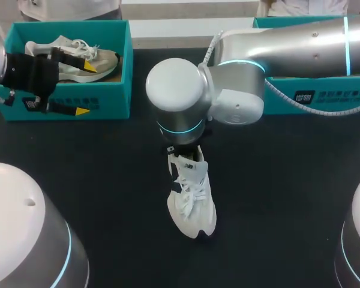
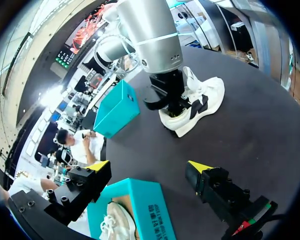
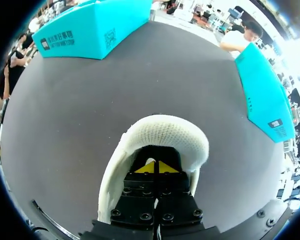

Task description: Take the shoe out of the shoebox, open the shoe tongue, remove and reinsert the insole, then place the shoe into the shoebox

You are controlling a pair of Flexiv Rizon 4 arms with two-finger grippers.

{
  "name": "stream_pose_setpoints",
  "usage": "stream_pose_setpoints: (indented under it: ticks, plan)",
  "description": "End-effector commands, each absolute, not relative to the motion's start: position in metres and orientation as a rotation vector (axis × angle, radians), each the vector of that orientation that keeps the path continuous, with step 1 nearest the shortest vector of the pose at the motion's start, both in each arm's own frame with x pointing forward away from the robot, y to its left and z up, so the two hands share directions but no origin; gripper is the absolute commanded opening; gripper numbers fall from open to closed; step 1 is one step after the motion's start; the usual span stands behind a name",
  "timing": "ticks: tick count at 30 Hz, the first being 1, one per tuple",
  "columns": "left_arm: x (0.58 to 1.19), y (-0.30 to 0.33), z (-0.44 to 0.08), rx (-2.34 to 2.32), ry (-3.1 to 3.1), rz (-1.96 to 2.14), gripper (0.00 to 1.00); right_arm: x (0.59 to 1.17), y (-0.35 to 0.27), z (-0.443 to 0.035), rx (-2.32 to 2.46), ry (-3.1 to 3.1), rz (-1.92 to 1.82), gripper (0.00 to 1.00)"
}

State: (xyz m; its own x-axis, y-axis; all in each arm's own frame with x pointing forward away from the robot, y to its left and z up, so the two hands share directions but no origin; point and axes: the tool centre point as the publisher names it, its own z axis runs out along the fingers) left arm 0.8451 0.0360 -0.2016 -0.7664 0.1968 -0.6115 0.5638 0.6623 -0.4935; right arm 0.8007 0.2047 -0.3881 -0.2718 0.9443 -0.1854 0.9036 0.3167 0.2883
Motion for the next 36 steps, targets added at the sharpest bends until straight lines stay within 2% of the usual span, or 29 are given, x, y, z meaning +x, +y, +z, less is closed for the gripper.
stream_pose_setpoints:
  ticks: [1,5,36]
  plan:
    - [0.844,0.036,-0.201,0.589,2.362,-0.939,1.0,0.789,0.201,-0.36,1.629,2.221,0.107,0.0]
    - [0.844,0.036,-0.201,0.589,2.362,-0.939,1.0,0.784,0.195,-0.354,1.613,2.218,0.067,0.0]
    - [0.844,0.036,-0.201,0.589,2.362,-0.939,1.0,0.791,0.187,-0.413,1.656,2.327,0.068,0.0]
